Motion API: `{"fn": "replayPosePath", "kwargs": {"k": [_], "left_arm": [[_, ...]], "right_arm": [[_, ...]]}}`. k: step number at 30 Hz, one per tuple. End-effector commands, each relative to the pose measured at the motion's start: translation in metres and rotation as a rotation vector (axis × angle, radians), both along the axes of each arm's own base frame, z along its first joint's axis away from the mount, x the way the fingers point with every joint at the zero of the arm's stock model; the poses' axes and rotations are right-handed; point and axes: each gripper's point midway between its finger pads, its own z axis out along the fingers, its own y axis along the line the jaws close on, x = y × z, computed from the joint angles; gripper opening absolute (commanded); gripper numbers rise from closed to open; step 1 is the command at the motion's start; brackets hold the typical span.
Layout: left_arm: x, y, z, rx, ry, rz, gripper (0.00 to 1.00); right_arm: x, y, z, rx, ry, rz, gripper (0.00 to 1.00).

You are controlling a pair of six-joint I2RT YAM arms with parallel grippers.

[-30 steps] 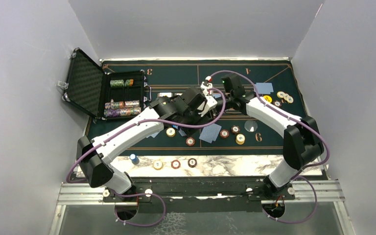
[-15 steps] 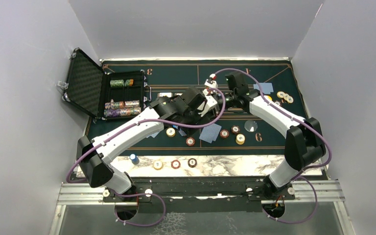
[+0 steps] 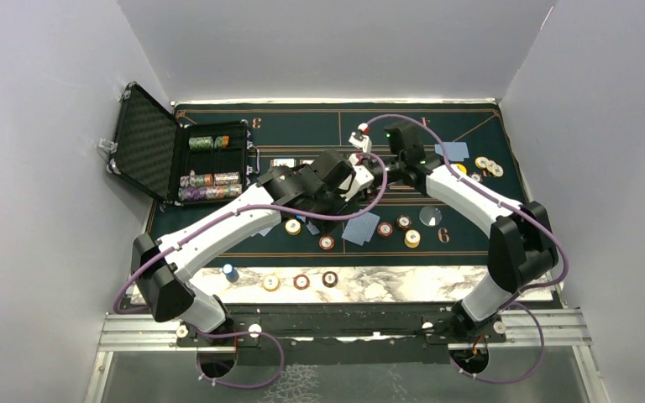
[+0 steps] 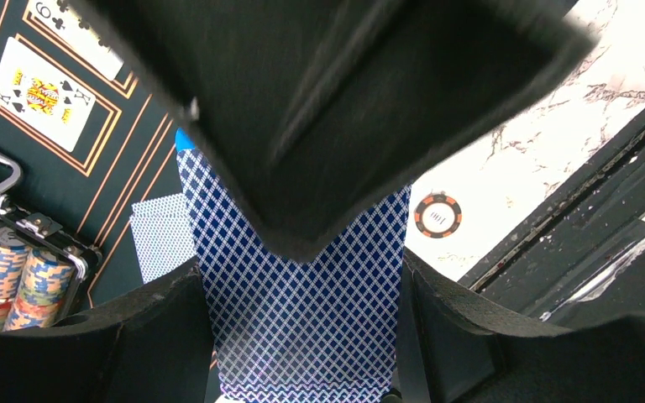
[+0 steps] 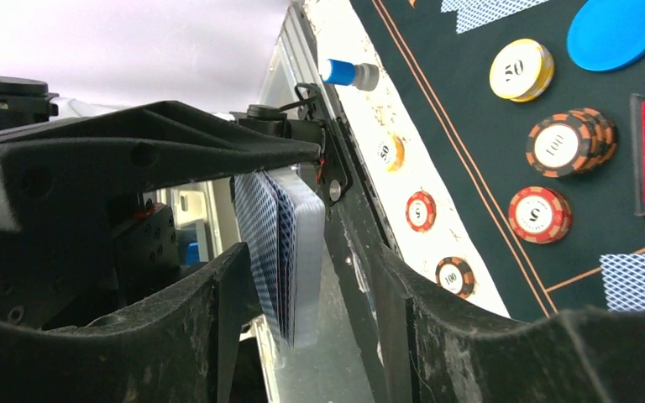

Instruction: Distribute texas hold em gaming equipment

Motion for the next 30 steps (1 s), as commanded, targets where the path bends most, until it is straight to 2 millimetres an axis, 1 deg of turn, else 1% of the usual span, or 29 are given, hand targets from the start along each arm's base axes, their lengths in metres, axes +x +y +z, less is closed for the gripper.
{"fn": "replayPosePath", "kwargs": {"k": [1, 4, 7, 10, 12, 17, 21, 22, 24, 25, 30], "left_arm": [[0.002, -0.009, 0.015, -0.044, -0.026, -0.022, 0.0], [0.002, -0.009, 0.016, -0.045, -0.029, -0.02, 0.0], [0.002, -0.009, 0.015, -0.045, -0.027, -0.018, 0.0], [0.001, -0.008, 0.014, -0.043, -0.024, -0.017, 0.0], [0.001, -0.008, 0.014, -0.043, -0.023, -0.017, 0.0], [0.001, -0.007, 0.013, -0.041, -0.025, -0.015, 0.0], [0.002, -0.008, 0.011, -0.037, -0.022, -0.015, 0.0], [0.002, -0.009, 0.01, -0.036, -0.021, -0.015, 0.0], [0.003, -0.009, 0.007, -0.027, -0.019, -0.014, 0.0], [0.003, -0.009, 0.006, -0.023, -0.016, -0.014, 0.0], [0.003, -0.008, 0.004, -0.018, -0.015, -0.006, 0.0]], "right_arm": [[0.002, 0.013, -0.014, -0.023, 0.017, -0.006, 0.57], [0.004, 0.01, -0.024, -0.068, 0.014, -0.018, 0.5], [0.008, 0.0, -0.027, -0.089, 0.017, -0.034, 0.42], [0.015, -0.012, -0.025, -0.084, 0.015, -0.061, 0.4], [0.017, -0.016, -0.023, -0.087, 0.008, -0.07, 0.4], [0.013, -0.014, -0.016, -0.046, 0.009, -0.043, 0.41], [0.011, -0.01, -0.002, 0.021, 0.018, -0.019, 0.42], [0.01, -0.008, 0.003, 0.044, 0.025, -0.012, 0.41], [0.007, -0.008, 0.007, 0.068, 0.043, -0.011, 0.32], [0.007, -0.008, 0.007, 0.068, 0.049, -0.014, 0.3], [0.01, -0.014, 0.01, 0.037, 0.036, -0.04, 0.29]]}}
